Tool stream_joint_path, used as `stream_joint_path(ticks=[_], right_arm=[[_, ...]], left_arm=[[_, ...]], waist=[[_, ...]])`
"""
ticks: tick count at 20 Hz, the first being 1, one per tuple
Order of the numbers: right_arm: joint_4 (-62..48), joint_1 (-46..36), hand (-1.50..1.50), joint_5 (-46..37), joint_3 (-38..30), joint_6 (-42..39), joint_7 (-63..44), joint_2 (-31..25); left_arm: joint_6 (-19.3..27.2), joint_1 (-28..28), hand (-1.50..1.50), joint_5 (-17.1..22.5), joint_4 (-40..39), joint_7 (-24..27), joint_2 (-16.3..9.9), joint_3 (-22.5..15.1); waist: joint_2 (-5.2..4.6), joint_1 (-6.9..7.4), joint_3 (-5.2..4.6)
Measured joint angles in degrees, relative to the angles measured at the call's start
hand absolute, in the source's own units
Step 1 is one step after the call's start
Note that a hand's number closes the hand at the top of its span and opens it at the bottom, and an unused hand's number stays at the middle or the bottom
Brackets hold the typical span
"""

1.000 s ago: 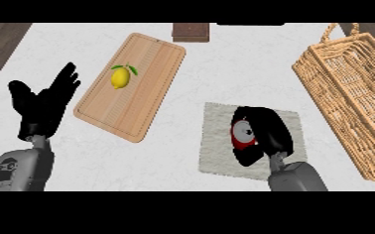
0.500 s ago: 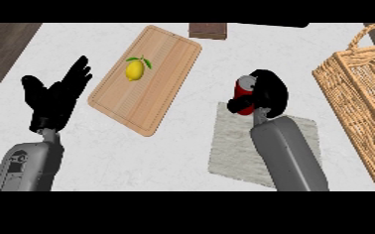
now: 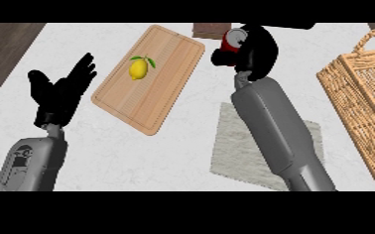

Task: Pick the can from the placemat and place it in the basket

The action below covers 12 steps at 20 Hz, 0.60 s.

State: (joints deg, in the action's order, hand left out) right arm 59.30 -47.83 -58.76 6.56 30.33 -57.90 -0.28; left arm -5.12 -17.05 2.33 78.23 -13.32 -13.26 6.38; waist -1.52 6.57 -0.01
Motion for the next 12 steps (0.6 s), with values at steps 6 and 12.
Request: stream_joint_path(ticks=[6, 12], right_arm=[[-7.9, -11.1, 1.5, -9.2, 0.3, 5.0, -4.0, -0.1], [-15.2, -21.2, 1.5, -17.6, -4.3, 4.2, -8.4, -0.2]], left_arm=[[0.6, -0.1, 0.0, -0.5, -0.9, 0.1, 0.0, 0.2], [1.2, 0.4, 0.0, -0.6, -1.3, 0.3, -0.5, 1.2]], waist=[[0.59, -1.26, -0.14], [0.95, -2.98, -0.16]])
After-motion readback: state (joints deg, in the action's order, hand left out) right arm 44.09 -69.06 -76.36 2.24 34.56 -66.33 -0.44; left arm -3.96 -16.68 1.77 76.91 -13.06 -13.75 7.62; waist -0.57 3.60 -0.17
